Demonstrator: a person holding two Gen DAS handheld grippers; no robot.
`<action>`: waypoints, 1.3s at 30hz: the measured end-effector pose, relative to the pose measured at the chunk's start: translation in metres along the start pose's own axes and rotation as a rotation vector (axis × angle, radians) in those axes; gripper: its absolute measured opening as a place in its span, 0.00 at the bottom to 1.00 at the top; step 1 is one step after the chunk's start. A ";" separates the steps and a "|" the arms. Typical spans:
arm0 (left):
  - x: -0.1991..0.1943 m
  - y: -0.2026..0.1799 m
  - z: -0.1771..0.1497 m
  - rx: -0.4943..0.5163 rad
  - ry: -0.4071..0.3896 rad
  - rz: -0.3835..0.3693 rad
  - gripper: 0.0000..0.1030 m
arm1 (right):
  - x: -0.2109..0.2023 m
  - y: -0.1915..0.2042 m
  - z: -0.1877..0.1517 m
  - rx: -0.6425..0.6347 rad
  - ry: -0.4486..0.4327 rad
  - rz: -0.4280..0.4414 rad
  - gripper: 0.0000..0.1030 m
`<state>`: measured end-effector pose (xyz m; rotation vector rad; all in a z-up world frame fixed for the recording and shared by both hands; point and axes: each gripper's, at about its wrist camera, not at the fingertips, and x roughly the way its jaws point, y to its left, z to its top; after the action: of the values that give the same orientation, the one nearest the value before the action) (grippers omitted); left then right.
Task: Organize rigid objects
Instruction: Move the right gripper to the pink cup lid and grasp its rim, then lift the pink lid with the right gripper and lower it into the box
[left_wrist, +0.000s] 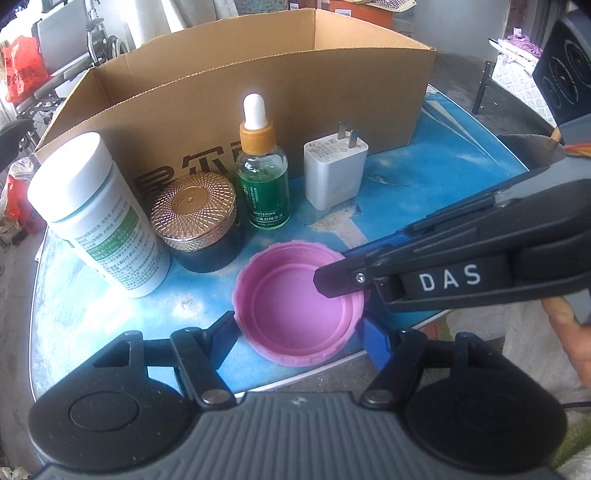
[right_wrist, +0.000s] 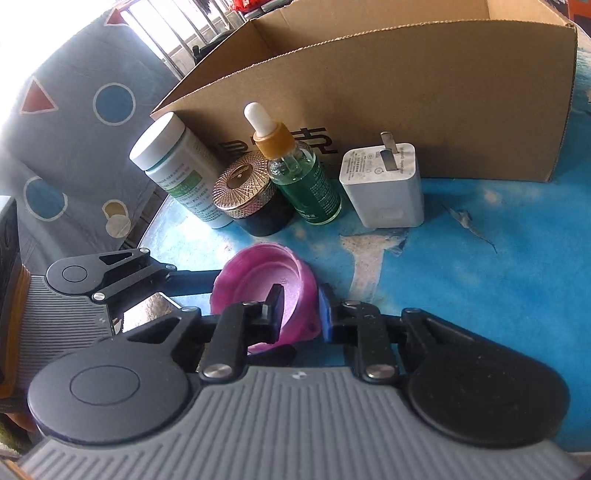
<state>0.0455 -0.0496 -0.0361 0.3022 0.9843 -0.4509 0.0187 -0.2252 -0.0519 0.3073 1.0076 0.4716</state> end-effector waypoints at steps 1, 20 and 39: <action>0.000 -0.001 0.000 0.003 -0.004 0.002 0.70 | 0.000 0.000 0.000 -0.002 -0.004 -0.004 0.14; -0.085 -0.023 0.008 0.063 -0.239 0.109 0.70 | -0.084 0.049 0.005 -0.121 -0.229 -0.005 0.14; -0.080 0.050 0.178 0.071 -0.147 0.111 0.70 | -0.093 0.054 0.209 -0.219 -0.128 0.055 0.17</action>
<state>0.1619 -0.0670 0.1268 0.3804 0.8056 -0.4013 0.1447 -0.2334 0.1465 0.1669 0.8158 0.5997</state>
